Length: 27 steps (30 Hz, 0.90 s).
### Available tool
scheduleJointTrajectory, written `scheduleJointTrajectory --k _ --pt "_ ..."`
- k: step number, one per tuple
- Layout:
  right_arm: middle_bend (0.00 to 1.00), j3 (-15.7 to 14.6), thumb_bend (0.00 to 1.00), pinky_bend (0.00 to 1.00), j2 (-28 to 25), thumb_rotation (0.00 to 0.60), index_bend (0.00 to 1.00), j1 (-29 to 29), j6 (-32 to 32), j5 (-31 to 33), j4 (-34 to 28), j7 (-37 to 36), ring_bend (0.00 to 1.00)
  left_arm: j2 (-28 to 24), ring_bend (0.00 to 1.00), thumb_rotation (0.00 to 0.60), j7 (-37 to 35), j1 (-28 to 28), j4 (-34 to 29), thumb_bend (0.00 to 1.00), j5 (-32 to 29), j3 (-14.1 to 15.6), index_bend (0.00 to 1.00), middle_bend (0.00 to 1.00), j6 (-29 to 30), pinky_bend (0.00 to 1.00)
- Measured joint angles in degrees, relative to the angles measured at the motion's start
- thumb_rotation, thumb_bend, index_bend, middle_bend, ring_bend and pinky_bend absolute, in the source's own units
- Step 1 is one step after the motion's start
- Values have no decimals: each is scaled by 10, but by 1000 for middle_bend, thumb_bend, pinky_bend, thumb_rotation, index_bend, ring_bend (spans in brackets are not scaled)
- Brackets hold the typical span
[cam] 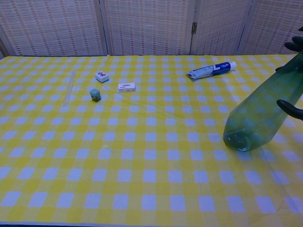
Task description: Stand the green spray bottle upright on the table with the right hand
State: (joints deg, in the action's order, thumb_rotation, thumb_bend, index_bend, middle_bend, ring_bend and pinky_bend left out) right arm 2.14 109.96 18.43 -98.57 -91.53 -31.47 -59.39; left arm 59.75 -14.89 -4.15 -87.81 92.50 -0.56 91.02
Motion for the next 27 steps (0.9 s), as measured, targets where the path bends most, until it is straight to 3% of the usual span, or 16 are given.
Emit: scheduleJointTrajectory --k 27 --pt "0 -3 315 0 -61 600 0 2 13 -18 -105 65 130 -1 0 504 -5 4 1 384 5 0 0 0 9 0"
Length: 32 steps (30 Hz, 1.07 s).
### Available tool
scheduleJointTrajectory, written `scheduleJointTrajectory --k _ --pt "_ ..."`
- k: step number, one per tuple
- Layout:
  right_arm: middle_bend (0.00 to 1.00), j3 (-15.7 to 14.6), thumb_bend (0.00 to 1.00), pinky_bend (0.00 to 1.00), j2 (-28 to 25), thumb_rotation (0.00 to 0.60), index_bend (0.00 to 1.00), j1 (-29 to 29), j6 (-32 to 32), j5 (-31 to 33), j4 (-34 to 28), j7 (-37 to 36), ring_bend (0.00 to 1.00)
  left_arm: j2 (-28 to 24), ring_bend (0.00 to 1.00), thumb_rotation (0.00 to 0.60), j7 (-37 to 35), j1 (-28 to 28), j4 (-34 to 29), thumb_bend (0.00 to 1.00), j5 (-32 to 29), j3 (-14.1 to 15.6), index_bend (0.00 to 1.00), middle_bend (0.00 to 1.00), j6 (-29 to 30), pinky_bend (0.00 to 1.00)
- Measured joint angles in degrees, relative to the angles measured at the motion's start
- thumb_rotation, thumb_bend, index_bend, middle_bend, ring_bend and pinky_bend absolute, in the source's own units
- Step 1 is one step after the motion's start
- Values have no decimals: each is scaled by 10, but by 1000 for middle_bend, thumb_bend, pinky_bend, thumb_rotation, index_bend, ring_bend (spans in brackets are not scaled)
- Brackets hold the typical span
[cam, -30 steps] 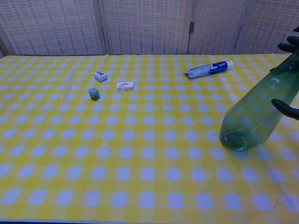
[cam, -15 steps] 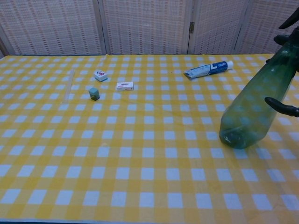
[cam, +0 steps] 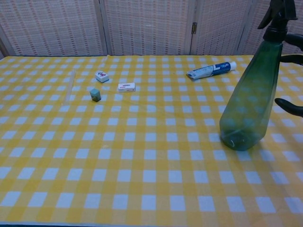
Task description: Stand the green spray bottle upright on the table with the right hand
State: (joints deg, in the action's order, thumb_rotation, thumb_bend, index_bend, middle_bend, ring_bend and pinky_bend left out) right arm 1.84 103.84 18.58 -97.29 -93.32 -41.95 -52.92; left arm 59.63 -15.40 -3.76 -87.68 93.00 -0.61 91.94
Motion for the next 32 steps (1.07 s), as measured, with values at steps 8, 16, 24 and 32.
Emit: scheduleJointTrajectory --k 8,16,24,32 --pt "4 -28 313 0 -42 596 0 -68 -38 -3 -9 10 123 1 0 505 12 2 -1 384 4 1 0 0 5 0" --pt "14 -43 312 0 -142 600 0 -109 -60 -2 -78 141 88 14 0 503 52 6 1 383 10 -2 0 0 19 0" --pt "0 -47 311 0 -308 600 0 -108 37 56 -371 453 36 34 0 502 121 3 -5 383 7 -2 0 0 7 0" --pt "0 -37 312 0 -366 600 0 -116 63 81 -505 609 25 40 0 500 145 2 -12 383 -10 -3 0 0 -11 0"
